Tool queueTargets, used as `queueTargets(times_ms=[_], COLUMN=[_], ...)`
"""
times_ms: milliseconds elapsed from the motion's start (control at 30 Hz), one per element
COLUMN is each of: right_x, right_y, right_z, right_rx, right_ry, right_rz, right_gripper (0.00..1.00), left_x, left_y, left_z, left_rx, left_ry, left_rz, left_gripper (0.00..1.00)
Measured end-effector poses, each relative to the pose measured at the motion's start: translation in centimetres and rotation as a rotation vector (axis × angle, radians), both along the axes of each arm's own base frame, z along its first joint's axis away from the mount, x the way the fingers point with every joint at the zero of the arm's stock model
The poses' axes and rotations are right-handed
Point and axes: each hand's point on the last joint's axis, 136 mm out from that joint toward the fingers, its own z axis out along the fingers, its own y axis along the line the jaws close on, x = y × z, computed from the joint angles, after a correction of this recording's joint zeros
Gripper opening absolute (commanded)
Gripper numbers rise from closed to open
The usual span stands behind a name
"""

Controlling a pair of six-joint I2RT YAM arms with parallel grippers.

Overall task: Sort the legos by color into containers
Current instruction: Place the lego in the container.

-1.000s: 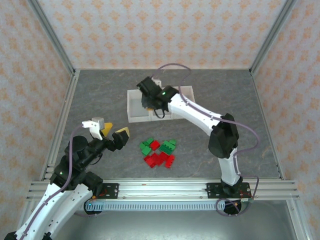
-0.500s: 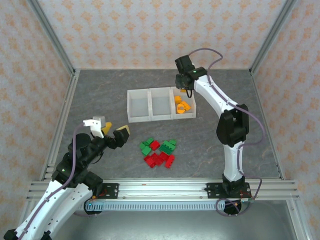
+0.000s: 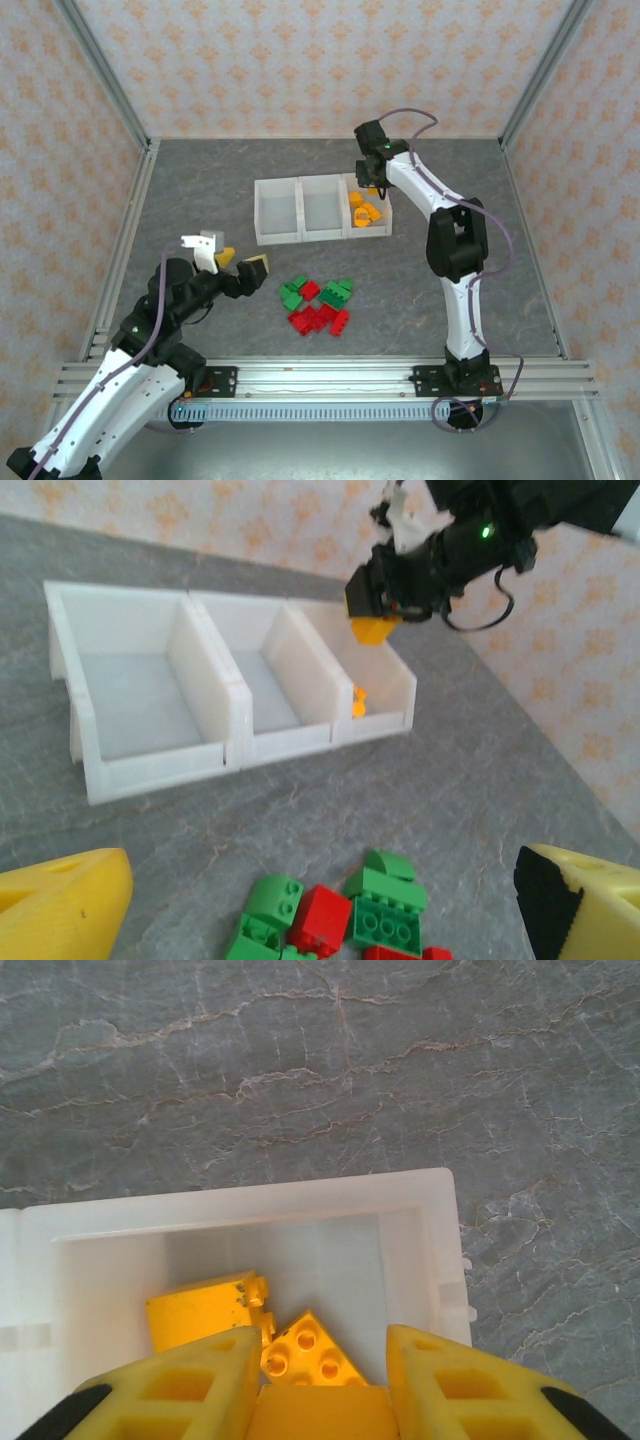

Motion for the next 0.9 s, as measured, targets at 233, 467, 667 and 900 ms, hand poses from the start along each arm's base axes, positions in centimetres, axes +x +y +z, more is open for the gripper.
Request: queueTargets(times_ms=[233, 467, 667, 900], right_x=[0.2, -0.1, -3.3, -8.8], right_y=[0.1, -0.2, -1.4, -1.4], right_z=[-1.6, -1.3, 1.7, 8.3], right_rx=[-0.006, 0.004, 0.053, 0.229], right_ry=[0.003, -0.020, -0.047, -0.133], right_rz=[0.013, -0.014, -0.069, -0.046], right_gripper=[0.57, 0.75, 0.99, 1.00], left_x=[0.5, 0.5, 0.6, 0.7], left_y=[-0.7, -0.7, -0.6, -0.5], left_z=[-1.8, -1.7, -1.9, -1.9], left_rx=[0.026, 0.025, 0.029, 0.034], left_ry=[0.071, 0.069, 0.072, 0.073], left_rz=[-0.020, -0.020, -0.016, -0.005], left_gripper=[0.99, 0.99, 0.99, 0.99])
